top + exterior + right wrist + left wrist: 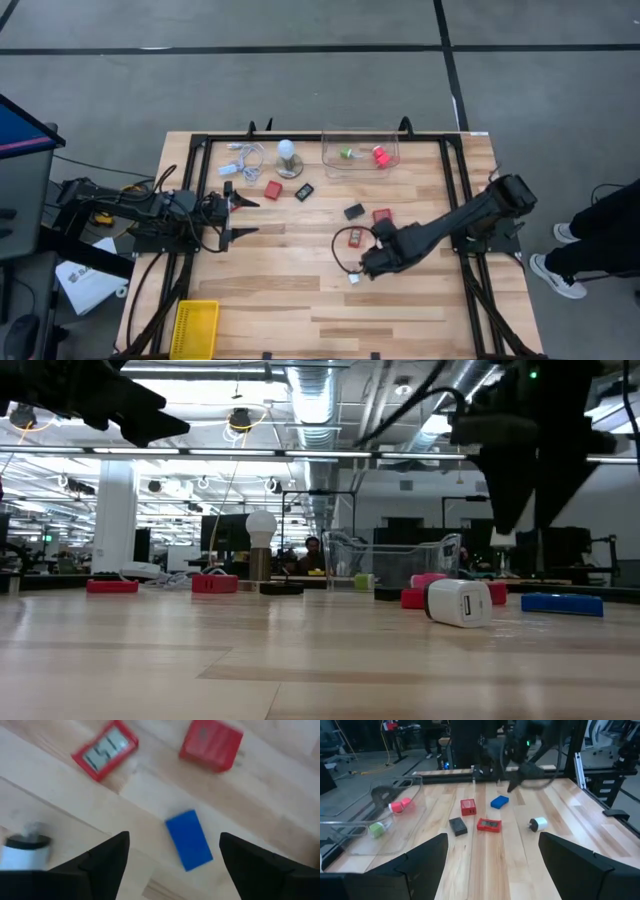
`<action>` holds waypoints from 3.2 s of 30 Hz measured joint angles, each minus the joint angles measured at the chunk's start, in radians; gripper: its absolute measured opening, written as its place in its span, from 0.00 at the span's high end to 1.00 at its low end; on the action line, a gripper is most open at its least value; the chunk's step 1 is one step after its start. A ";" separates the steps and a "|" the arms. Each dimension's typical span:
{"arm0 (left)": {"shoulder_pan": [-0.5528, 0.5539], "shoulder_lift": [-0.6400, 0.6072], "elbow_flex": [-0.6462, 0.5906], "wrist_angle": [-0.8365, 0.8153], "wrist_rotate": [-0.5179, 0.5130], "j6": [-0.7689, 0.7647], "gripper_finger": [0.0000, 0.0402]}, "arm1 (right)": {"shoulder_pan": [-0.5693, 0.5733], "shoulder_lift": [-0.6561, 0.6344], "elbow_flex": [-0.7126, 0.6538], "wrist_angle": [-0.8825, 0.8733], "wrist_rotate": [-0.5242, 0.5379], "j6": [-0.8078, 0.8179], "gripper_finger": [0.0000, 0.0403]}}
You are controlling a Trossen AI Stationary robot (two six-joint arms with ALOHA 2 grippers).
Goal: Pick & Place Office items
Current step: Put the right red charger adapter into the transparent bin
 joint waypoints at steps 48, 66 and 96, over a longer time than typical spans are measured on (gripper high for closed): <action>0.000 0.004 0.000 0.005 -0.001 -0.020 0.23 | -0.462 0.087 -0.126 0.235 -0.129 -1.396 0.23; 0.000 0.004 0.000 0.005 -0.001 -0.023 0.23 | -0.602 0.084 -0.190 0.295 -0.309 -1.379 0.38; -0.001 0.004 0.000 0.047 0.061 -0.032 0.23 | -0.470 0.089 0.414 0.470 -0.041 -1.144 0.50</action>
